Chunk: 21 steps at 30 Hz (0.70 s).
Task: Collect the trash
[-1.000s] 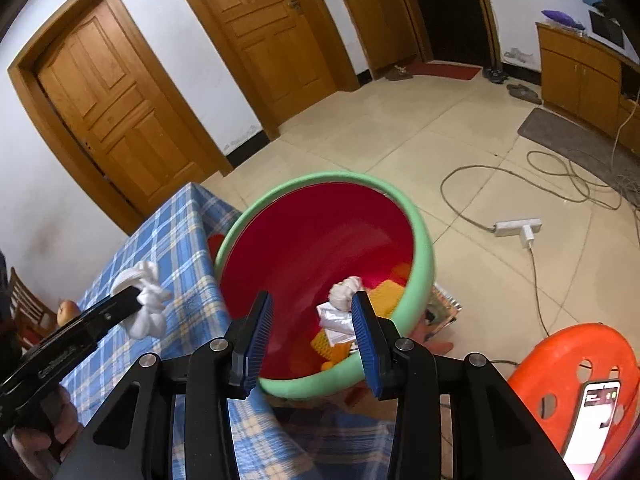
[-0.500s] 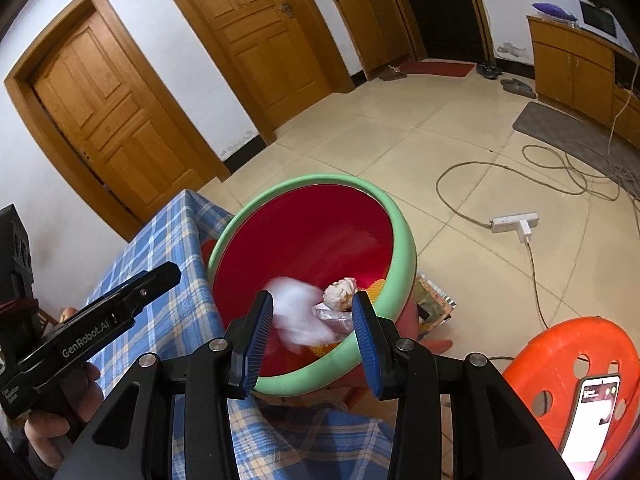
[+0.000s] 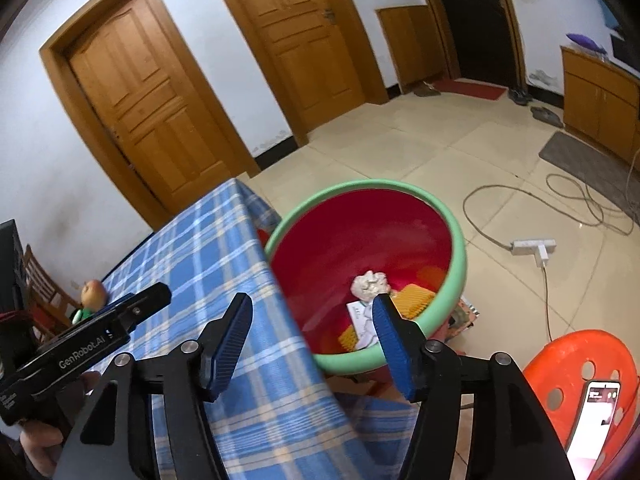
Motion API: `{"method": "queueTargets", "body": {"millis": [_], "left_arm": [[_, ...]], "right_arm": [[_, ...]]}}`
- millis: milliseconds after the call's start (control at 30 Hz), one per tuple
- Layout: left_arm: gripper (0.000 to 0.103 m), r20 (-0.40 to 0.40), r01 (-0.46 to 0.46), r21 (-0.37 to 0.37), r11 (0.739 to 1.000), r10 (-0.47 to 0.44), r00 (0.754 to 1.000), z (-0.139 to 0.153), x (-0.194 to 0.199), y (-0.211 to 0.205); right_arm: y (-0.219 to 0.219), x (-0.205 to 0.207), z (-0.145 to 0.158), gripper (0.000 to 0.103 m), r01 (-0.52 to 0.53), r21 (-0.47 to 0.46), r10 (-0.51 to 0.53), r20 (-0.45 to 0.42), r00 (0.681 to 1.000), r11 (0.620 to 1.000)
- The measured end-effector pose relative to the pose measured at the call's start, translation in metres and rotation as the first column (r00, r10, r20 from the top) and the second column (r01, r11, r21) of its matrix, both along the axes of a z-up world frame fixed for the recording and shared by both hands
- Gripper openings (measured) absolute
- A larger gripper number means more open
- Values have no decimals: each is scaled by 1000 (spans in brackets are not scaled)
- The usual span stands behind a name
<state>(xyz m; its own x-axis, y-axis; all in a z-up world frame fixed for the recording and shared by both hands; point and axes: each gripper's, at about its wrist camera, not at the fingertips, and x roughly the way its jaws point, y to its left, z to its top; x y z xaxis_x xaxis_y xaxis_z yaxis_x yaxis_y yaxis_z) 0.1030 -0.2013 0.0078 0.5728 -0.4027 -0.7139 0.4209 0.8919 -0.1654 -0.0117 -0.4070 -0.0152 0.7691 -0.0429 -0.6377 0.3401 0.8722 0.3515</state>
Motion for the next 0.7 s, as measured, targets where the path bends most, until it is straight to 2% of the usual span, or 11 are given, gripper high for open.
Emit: {"method": "queueTargets", "body": {"millis": [167,333,700], "left_arm": [[78,44,-86,15,996,86,995,10,-15,36],[78,70,-177,24,984,175,982,20,-38,71],[79,102,-277,24,961,273,957,32,-78,111]], "right_arm": [[27,-6,12,71,-53,-32,54,19,998,998],[58,-16,25,79,-103,-82,107,51,993,991],[102,-42,37,79,-168,-138,181,87,980,976]]}}
